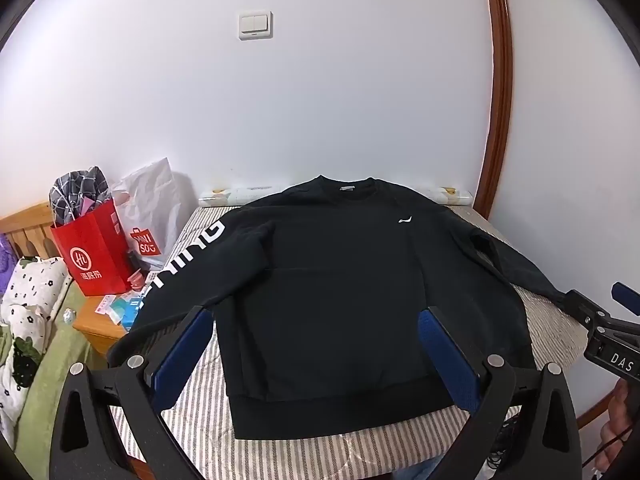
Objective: Fold small clothes
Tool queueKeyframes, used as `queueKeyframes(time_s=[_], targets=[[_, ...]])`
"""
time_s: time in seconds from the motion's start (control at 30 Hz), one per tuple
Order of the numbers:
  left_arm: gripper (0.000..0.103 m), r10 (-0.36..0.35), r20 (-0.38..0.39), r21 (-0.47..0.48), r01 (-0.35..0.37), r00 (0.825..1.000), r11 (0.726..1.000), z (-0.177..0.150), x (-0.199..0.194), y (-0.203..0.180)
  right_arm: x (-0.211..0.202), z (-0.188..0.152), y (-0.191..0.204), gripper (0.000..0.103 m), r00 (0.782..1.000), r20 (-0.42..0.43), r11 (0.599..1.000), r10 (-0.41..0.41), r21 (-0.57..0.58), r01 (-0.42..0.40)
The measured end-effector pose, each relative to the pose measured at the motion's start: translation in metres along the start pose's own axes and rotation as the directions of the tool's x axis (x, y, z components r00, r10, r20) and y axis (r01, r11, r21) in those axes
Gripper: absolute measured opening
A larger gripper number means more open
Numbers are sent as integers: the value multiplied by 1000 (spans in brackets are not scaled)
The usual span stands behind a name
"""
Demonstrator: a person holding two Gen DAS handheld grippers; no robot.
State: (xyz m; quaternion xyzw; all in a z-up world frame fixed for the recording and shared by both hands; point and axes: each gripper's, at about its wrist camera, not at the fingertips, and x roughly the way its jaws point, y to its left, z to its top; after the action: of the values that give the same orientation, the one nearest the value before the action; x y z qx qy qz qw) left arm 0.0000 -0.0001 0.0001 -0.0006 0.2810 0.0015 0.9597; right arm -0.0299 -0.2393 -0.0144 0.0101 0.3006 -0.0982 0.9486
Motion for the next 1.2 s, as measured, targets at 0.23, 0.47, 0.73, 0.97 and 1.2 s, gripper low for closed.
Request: queueKeyframes(time_s=[0.23,0.47,0.73,0.97,1.2], targets=[[103,-10,6,-5,10,1000,1000,0,-1,-1,-8,0,4,103,1000,10,1000,-2,-6,2],[103,-8,4,-20,8,1000,1000,0,0,2,-8,-3,3,103,1000,12,1000,3,-9,-3],[103,-10,0,-18,10,1000,1000,-7,0,3,-9,0,0,103,1000,11,1000,8,-8,-8],[103,-14,-2,-20,14,1000,1000,-11,1,1,-10,0,-3,103,1000,14,1000,11,-5,-11],[103,-18,-3,-22,18,1000,1000,-4,2,-1,-10,0,-4,103,1000,14,1000,11,-8,-11]])
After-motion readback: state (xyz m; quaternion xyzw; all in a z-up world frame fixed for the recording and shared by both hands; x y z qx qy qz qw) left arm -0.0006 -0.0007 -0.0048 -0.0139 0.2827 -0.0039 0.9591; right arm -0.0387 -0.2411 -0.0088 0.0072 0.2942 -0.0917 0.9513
